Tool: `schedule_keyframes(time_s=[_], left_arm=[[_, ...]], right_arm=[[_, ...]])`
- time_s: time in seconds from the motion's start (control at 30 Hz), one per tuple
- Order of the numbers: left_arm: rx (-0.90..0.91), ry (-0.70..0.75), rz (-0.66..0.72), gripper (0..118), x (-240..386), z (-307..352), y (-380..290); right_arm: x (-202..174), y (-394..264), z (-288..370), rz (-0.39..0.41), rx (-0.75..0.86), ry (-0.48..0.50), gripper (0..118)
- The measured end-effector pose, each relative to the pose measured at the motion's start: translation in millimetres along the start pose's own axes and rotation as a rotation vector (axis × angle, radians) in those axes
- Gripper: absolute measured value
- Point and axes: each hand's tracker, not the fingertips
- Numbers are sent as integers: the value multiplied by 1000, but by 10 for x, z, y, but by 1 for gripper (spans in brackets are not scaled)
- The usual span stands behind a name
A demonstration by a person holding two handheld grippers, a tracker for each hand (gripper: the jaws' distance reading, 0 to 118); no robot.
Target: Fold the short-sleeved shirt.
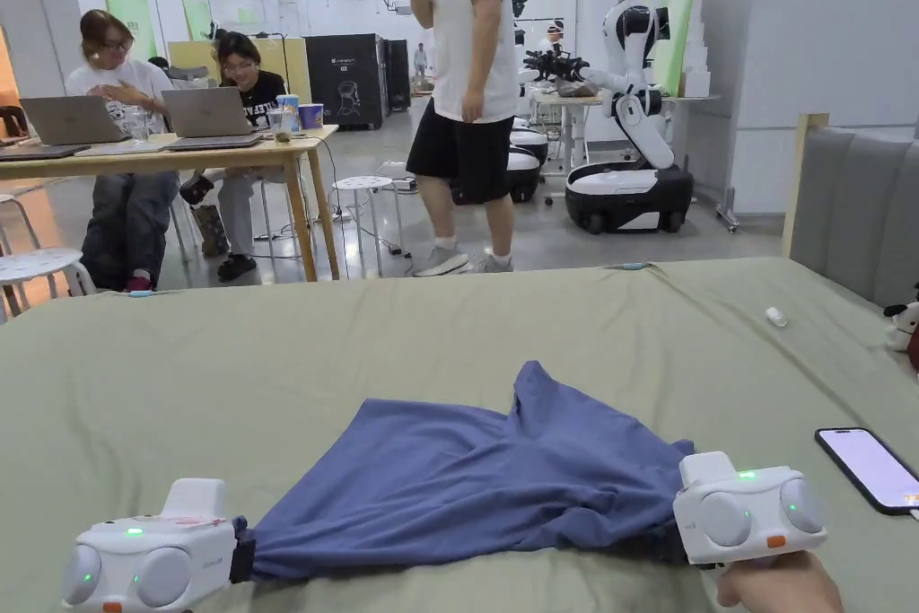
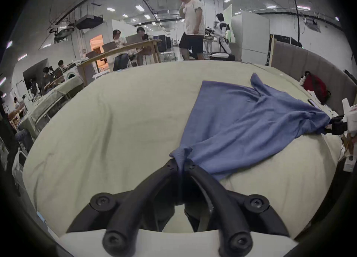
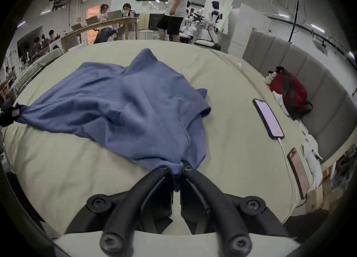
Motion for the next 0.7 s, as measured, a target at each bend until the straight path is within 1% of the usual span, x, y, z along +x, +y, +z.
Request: schedule_keyframes(time_s=[0.03,0.07,0.1,0.13,0.17,0.2,0.23,0.3,0.33,0.37,0.4,0.43,0.47,0.5,0.53,0.57,0.63,0.7], left_arm=[[-8,-8,10,9,-5,-7,10],[-14,-18,21,20,-16,-14,34],[-8,-18,28,42,-18,-11,62],[2,-17,33,78,2,16,71],[22,-20,40,101,4,34,102],[44,-31,48,117,0,60,150],[76,-64,61,118,-1,99,194],[90,-65,66,118,6,132,284],[91,-65,63,116,9,140,328],[94,-64,56,110,13,145,362],[109,-59,36,93,34,163,371],[121,-47,6,60,39,157,379],[121,-25,-25,27,42,129,383],[107,-8,-33,3,37,95,379],[100,-1,-31,0,20,59,357],[93,-3,-18,0,-8,35,341],[62,-34,22,0,-78,-1,306],[49,-14,27,0,-93,6,234]], right_arm=[[-4,18,31,-4,19,4,7],[21,34,57,-12,40,9,14],[24,60,100,-27,60,6,29],[25,86,141,-40,81,-4,67],[28,114,195,-44,109,-5,89],[31,139,272,-51,156,4,104],[25,166,327,-55,182,8,110],[8,252,439,-55,245,44,110],[2,318,424,-57,260,43,110],[-19,361,442,-53,277,47,107],[-48,411,450,-36,296,65,101],[-76,451,446,-20,302,75,81],[-136,506,435,-7,295,72,58],[-180,545,403,-2,293,68,31],[-209,567,367,5,292,68,3],[-244,587,320,11,290,69,0],[-290,635,227,21,283,74,0],[-336,650,178,22,270,95,0]])
